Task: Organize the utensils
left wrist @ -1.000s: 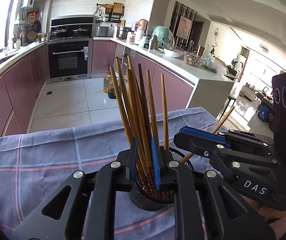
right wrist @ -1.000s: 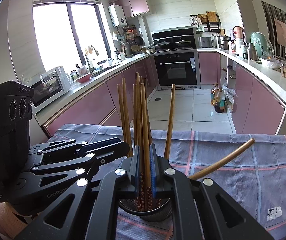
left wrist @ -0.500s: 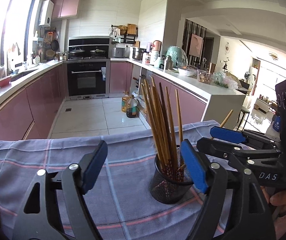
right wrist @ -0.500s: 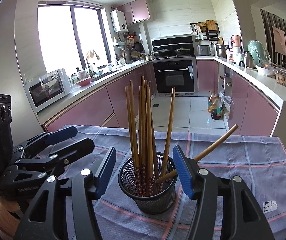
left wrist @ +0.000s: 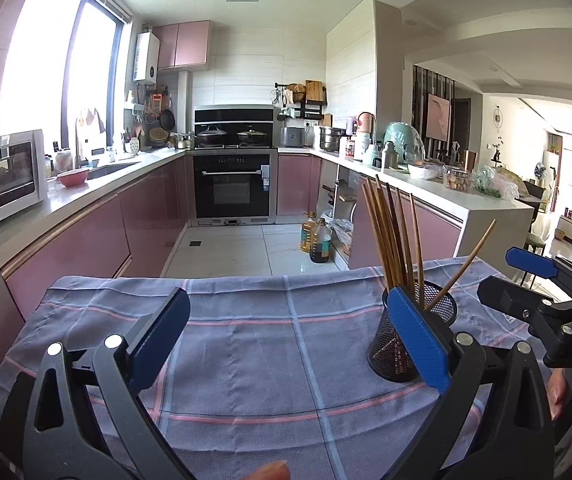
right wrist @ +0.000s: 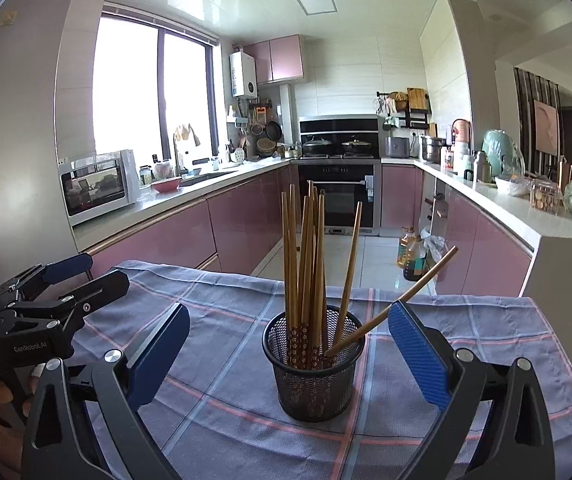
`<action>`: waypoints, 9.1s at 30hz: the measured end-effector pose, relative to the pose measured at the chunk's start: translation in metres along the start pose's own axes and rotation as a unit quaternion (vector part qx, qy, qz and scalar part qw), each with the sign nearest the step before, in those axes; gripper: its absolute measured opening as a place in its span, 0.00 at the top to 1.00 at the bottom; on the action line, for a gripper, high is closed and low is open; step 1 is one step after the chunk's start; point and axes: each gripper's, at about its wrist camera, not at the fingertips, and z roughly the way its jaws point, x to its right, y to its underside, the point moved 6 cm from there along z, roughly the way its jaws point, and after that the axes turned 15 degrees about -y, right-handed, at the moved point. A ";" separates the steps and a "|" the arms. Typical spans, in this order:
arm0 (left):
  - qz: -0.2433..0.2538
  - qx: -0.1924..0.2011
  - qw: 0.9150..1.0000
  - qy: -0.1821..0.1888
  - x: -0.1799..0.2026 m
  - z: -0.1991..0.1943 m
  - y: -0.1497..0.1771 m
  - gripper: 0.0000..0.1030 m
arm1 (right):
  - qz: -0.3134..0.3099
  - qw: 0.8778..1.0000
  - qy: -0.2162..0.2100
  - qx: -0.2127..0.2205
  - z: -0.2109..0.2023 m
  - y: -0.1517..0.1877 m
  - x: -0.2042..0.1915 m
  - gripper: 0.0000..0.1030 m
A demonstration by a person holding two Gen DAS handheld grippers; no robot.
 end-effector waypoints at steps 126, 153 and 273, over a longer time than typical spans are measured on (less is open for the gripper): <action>-0.034 0.038 0.997 -0.064 -0.027 -0.052 0.025 0.06 | -0.026 0.994 0.092 0.054 -0.025 0.009 -0.033 0.07; -0.033 0.034 0.997 -0.061 -0.025 -0.050 0.026 0.06 | -0.024 0.993 0.098 0.055 -0.024 0.009 -0.032 0.07; -0.030 0.030 0.997 -0.057 -0.019 -0.050 0.025 0.06 | -0.015 0.994 0.098 0.056 -0.024 0.012 -0.030 0.07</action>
